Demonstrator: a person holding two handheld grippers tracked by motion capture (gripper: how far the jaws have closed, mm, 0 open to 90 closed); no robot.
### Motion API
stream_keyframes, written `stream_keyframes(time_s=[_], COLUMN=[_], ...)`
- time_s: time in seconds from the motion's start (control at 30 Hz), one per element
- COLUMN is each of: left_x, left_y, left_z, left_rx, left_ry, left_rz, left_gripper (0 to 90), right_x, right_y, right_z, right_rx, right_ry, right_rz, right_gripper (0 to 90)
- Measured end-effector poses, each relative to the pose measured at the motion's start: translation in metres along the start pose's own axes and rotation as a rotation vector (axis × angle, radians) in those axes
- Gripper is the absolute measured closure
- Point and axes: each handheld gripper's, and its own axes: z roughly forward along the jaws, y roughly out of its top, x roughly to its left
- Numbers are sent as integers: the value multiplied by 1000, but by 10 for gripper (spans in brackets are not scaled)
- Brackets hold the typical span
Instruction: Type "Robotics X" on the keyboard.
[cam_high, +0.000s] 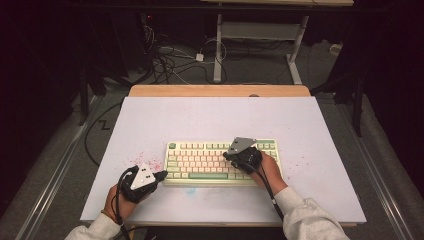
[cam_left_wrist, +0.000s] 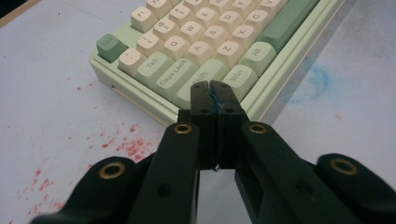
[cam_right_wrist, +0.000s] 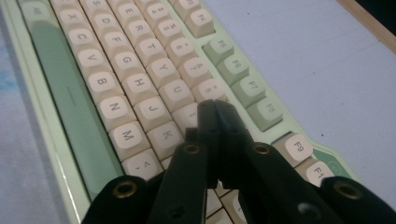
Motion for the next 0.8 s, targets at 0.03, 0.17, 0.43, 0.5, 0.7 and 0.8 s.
stream_keyframes(time_s=[0.03, 0.17, 0.43, 0.5, 0.7, 0.8], left_x=[0, 1, 0, 0, 0, 0], left_y=[0, 0, 2, 2, 2, 3], left_z=[0, -1, -1, -2, -2, -3], left_rx=[0, -1, -9, -11, -19, -20], left_ry=[2, 6, 20, 18, 21, 23], left_rz=[1, -2, 15, 17, 17, 19], left_gripper=[865, 864, 864, 864, 863, 863], right_x=[0, 0, 1, 2, 2, 1], right_y=[0, -1, -3, -3, -5, -7], right_z=[0, -10, -27, -30, -41, -45], right_rx=[0, -51, -122, -131, -159, -168], right_ry=[0, 7, 1, 3, -8, -9], right_rz=[0, 21, 48, 48, 55, 59], right_gripper=[900, 900, 900, 891, 889, 889])
